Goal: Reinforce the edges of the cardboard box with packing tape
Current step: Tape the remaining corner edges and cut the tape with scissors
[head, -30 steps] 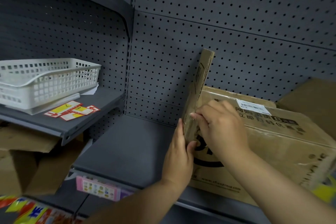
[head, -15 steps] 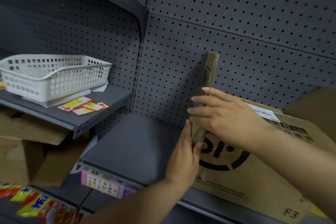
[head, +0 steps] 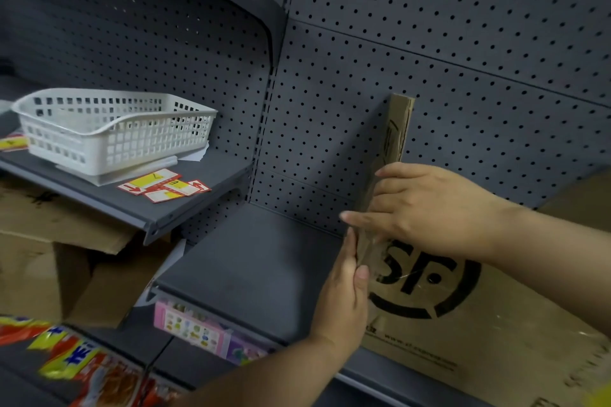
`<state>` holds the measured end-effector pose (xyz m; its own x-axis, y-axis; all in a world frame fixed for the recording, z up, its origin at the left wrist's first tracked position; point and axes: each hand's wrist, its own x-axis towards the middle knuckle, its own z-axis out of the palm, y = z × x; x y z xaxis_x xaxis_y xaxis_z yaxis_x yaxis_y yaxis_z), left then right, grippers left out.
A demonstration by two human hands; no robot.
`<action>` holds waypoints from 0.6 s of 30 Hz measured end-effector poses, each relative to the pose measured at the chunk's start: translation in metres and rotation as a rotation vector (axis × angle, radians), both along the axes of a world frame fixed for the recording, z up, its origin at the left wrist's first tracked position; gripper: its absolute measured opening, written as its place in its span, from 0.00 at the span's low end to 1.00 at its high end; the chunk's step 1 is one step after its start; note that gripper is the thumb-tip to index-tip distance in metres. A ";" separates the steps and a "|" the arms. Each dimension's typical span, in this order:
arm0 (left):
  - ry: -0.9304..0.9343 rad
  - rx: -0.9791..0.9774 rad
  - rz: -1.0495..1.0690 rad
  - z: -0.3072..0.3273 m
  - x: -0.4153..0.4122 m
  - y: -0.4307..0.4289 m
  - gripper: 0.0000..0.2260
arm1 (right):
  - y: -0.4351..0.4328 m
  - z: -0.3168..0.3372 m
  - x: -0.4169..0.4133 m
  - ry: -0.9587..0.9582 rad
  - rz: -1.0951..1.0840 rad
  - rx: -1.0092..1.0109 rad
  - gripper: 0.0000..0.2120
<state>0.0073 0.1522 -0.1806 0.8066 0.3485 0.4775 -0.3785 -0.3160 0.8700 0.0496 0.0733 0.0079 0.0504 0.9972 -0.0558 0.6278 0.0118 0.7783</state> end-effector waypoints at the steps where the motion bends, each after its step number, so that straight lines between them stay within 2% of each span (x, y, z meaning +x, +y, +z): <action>1: -0.007 -0.003 0.001 -0.001 0.001 0.000 0.23 | 0.000 0.000 0.000 -0.007 -0.002 -0.015 0.22; 4: -0.003 0.009 0.016 0.000 0.002 -0.001 0.21 | -0.001 -0.004 0.003 -0.004 -0.005 -0.050 0.20; 10: 0.000 -0.020 0.035 0.001 0.002 -0.003 0.18 | 0.002 -0.012 0.005 0.034 0.037 0.030 0.19; 15: 0.117 -0.024 -0.075 -0.002 -0.007 0.003 0.23 | 0.001 -0.009 0.001 -0.006 0.001 0.017 0.19; 18: 0.092 -0.030 -0.081 -0.006 -0.006 0.004 0.25 | 0.004 -0.018 -0.008 -0.001 0.032 -0.022 0.14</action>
<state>0.0011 0.1563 -0.1869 0.8728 0.2931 0.3903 -0.3196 -0.2612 0.9108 0.0415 0.0774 -0.0101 0.0189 0.9968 -0.0776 0.6259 0.0488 0.7784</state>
